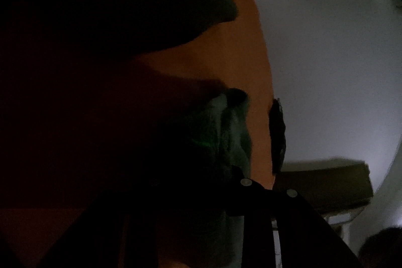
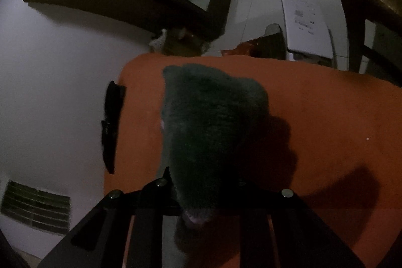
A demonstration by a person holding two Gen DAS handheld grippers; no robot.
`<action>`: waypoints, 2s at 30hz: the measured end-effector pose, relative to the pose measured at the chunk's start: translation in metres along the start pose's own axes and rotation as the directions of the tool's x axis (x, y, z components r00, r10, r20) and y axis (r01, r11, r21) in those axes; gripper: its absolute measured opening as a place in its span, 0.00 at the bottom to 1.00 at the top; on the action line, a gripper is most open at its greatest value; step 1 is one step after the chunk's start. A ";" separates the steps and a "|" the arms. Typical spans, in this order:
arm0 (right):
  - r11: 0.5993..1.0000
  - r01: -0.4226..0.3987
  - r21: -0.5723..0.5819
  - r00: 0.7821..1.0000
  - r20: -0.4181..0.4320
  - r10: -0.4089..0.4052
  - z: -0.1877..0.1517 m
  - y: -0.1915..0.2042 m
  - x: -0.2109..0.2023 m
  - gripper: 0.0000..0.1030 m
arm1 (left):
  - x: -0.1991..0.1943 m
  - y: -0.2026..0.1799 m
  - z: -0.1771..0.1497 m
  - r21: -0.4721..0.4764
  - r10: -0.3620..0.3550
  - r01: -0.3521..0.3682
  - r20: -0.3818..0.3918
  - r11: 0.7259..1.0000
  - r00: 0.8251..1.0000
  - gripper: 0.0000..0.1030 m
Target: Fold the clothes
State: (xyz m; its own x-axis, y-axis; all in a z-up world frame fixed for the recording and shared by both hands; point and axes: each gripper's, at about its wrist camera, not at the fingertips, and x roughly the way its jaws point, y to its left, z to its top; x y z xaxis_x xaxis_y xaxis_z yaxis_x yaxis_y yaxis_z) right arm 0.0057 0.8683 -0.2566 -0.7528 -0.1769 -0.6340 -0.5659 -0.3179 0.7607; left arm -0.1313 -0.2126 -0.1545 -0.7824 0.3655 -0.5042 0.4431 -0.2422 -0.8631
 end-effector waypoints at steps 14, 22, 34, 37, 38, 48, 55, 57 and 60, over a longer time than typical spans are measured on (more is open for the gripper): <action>0.993 0.094 -0.067 0.990 -0.103 -0.101 0.024 -0.016 0.011 0.40 | 0.008 -0.005 -0.008 -0.032 0.078 -0.078 -0.017 0.996 0.997 0.74; 0.960 0.106 -0.260 0.994 0.005 -0.109 0.030 0.014 0.002 0.22 | 0.010 -0.025 -0.017 0.079 0.068 -0.077 0.115 0.994 0.991 0.29; 0.918 0.037 -0.395 0.999 -0.014 -0.046 0.036 0.022 -0.008 0.23 | 0.001 -0.002 -0.006 0.066 0.002 -0.006 0.055 0.998 0.998 0.29; 0.879 -0.075 -0.472 0.996 0.015 0.093 0.029 0.059 -0.034 0.22 | -0.002 -0.025 -0.004 0.168 -0.087 0.076 0.061 0.983 0.994 0.29; 0.865 -0.119 -0.487 0.990 0.013 0.143 0.030 0.066 -0.036 0.22 | 0.001 -0.025 -0.003 0.192 -0.074 0.062 0.057 0.979 0.996 0.29; 0.967 -0.030 -0.254 0.999 -0.049 0.018 0.053 -0.019 0.012 0.22 | -0.004 0.032 0.008 0.058 -0.025 0.024 0.010 0.998 1.000 0.31; 0.967 0.035 -0.254 0.997 -0.060 -0.052 0.059 -0.009 0.007 0.27 | -0.032 0.043 0.008 0.016 0.011 -0.011 0.003 1.000 1.000 0.38; 0.970 0.075 -0.229 0.995 -0.049 -0.089 0.060 -0.005 0.002 0.42 | -0.045 0.049 0.004 -0.017 0.017 -0.017 0.009 1.000 1.000 0.43; 0.969 0.149 -0.194 0.988 -0.004 -0.153 0.060 0.001 -0.014 0.65 | -0.072 0.046 0.005 -0.144 0.011 0.002 0.089 0.990 0.996 0.52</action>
State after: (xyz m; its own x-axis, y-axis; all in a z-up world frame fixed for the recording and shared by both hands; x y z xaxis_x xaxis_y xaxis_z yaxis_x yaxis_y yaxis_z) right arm -0.0044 0.9261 -0.2392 -0.6561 -0.1298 -0.7435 -0.5958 -0.5157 0.6157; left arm -0.0568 -0.2546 -0.1579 -0.8131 0.2816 -0.5094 0.5001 -0.1100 -0.8590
